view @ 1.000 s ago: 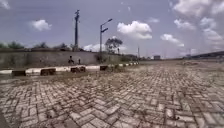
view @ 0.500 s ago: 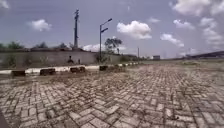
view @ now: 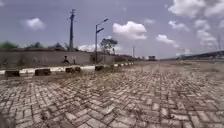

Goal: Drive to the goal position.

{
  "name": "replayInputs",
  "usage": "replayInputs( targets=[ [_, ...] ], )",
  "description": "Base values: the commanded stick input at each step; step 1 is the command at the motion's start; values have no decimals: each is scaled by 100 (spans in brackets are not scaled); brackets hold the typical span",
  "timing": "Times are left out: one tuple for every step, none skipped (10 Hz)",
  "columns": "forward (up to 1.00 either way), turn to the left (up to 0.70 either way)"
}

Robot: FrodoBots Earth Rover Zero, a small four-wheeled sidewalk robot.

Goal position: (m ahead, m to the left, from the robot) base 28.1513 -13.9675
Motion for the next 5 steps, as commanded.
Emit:
replayInputs(
  targets=[
    [0,-70],
    [0,-70],
    [0,-70],
    [0,-70],
    [0,-70]
  ],
)
